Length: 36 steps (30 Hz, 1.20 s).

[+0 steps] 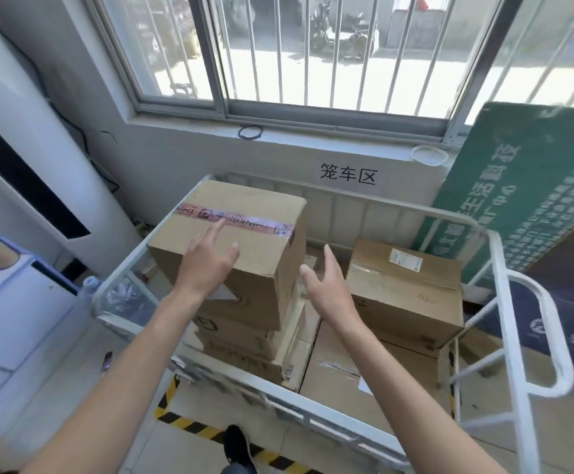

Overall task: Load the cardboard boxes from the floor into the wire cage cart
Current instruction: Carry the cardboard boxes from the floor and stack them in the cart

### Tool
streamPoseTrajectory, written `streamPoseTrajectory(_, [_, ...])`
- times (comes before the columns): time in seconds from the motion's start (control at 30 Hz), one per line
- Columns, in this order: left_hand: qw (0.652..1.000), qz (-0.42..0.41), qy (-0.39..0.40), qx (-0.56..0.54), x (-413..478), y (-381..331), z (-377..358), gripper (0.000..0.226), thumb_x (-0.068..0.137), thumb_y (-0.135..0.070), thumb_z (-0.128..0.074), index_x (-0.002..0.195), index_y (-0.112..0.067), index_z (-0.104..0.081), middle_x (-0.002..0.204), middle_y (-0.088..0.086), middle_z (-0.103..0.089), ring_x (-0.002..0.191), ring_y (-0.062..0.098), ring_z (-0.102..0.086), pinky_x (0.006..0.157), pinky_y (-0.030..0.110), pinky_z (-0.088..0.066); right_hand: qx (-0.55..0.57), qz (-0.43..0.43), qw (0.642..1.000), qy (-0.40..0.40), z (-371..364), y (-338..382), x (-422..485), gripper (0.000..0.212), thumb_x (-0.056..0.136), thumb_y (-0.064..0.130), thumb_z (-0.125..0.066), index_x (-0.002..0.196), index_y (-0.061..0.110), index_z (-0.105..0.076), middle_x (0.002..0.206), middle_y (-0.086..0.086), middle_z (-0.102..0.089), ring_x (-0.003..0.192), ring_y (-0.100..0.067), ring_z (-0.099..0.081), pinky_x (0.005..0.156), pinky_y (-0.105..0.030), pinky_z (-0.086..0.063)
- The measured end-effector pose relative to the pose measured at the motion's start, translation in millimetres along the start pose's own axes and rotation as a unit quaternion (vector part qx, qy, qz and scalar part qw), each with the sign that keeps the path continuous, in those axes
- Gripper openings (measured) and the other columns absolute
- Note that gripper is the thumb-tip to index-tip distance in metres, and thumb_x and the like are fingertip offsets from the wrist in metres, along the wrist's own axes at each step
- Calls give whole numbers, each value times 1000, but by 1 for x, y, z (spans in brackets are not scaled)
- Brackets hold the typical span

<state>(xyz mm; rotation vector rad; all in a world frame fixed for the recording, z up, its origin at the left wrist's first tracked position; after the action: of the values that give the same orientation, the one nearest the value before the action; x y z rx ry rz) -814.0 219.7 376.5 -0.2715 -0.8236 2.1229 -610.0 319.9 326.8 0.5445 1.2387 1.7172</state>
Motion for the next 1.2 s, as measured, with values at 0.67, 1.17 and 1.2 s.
streamPoseTrajectory(0.67, [978,-179,58,-90,-66,-62,32,66,96,-46,-57,155,-27,-34,157,-9,-38,145,6,-30,115,30,-27,-49,130,987,-76,70,55,-93,72,94,52,-55,157,35,-24,165,7,-23,150,-7,-20,117,-35,-24])
streamPoseTrajectory(1.17, [980,-112,110,-120,-24,55,65,69,90,-64,-52,152,-37,-34,156,-12,-38,144,11,-32,114,44,-34,-12,34,999,-27,-64,51,-95,85,80,66,-54,156,41,-21,164,14,-21,149,-6,-22,118,-38,-29])
streamPoseTrajectory(1.2, [979,-115,119,-119,-17,60,61,71,89,-66,-52,152,-38,-34,157,-13,-37,144,10,-31,114,44,-34,-7,32,999,-24,-68,47,-89,85,82,64,-55,156,41,-21,165,13,-20,150,-7,-20,119,-40,-28])
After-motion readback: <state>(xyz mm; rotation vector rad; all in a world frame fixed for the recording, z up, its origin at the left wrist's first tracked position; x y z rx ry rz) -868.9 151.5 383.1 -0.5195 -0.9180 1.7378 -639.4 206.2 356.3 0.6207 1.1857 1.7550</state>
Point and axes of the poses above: each hand's wrist, its own x-axis towards the middle knuckle, its own z-axis out of the back of the hand, y = z × x, the point moved 1 cm from there along x, towards the middle knuckle
